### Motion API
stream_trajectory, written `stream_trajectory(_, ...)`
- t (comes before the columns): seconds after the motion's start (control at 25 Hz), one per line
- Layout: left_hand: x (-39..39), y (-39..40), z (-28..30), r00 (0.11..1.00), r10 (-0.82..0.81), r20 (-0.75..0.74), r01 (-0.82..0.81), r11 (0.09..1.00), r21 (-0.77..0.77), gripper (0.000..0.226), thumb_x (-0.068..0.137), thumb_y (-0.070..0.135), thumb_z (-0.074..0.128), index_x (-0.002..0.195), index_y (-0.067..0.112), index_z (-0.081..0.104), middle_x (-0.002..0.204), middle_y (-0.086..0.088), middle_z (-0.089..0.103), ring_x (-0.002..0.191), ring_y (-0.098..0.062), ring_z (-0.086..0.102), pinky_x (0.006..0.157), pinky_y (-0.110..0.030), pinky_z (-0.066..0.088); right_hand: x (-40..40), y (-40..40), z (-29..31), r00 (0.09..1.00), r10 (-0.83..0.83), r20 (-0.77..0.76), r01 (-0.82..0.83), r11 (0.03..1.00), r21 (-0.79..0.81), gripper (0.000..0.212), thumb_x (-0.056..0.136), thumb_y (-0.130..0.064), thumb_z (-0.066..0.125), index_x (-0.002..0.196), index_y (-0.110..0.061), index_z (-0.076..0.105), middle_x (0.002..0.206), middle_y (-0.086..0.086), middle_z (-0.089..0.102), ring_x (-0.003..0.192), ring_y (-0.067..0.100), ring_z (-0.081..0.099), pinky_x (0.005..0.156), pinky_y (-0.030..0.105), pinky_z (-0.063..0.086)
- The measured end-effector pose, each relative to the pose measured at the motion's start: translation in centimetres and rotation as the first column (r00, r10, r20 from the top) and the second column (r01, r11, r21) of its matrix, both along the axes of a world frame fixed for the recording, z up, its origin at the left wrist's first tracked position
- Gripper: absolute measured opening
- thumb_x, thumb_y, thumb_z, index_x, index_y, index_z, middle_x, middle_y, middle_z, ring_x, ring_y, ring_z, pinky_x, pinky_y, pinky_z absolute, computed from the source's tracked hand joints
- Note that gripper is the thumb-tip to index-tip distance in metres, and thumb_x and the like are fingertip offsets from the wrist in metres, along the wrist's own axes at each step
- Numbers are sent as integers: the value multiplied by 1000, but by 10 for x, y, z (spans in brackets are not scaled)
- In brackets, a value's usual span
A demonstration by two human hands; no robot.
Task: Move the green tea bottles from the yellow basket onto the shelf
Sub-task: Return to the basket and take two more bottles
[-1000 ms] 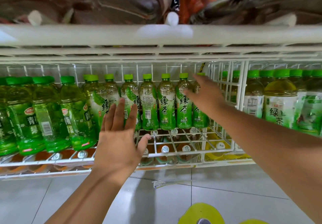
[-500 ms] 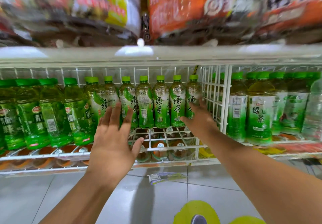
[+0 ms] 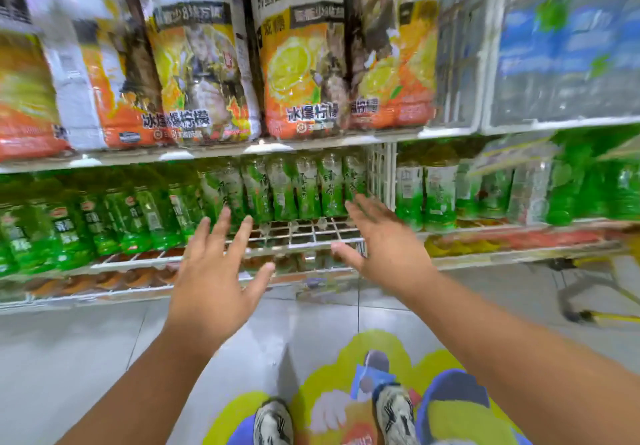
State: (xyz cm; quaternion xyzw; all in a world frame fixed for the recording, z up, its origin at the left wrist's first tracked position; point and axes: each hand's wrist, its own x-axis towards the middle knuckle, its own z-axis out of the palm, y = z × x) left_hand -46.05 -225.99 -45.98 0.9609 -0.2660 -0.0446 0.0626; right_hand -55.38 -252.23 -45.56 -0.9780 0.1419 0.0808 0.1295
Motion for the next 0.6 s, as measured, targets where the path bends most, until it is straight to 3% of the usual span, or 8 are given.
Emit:
stream_trajectory(0.08, -20, 2, 33, 1000, -29, 3, 29, 1000, 4, 82, 90, 72, 38, 160, 30, 30, 170, -5, 20, 155, -33, 17, 123, -54, 27, -29, 11, 32, 998, -33, 55, 33, 999, 0, 83, 94, -71, 41, 157, -18, 33, 165, 9, 30, 151, 27, 28, 120, 45, 33)
stream_trajectory(0.24, -53, -8, 113, 995, -98, 15, 98, 995, -3, 84, 91, 70, 48, 161, 29, 27, 171, -6, 15, 156, -33, 14, 125, -53, 21, -72, 38, 114, 994, -76, 77, 75, 997, 18, 84, 94, -70, 44, 158, -18, 32, 167, 7, 26, 154, 26, 22, 124, 41, 24)
stream_trajectory(0.4, -84, -18, 187, 978, -203, 50, 205, 977, -56, 85, 89, 71, 45, 160, 27, 30, 170, -8, 17, 155, -34, 16, 124, -54, 22, -113, 58, 193, 977, -133, 167, 131, 991, 22, 88, 88, -72, 40, 155, -15, 39, 164, 8, 33, 152, 28, 28, 122, 42, 30)
stream_trajectory(0.6, -115, -42, 264, 950, -307, 51, 311, 943, -118, 84, 92, 70, 47, 162, 32, 21, 172, -3, 5, 158, -28, 5, 127, -48, 13, -166, 56, 265, 946, -225, 233, 247, 966, -72, 83, 91, -68, 50, 154, -14, 43, 162, 11, 37, 150, 31, 33, 119, 44, 34)
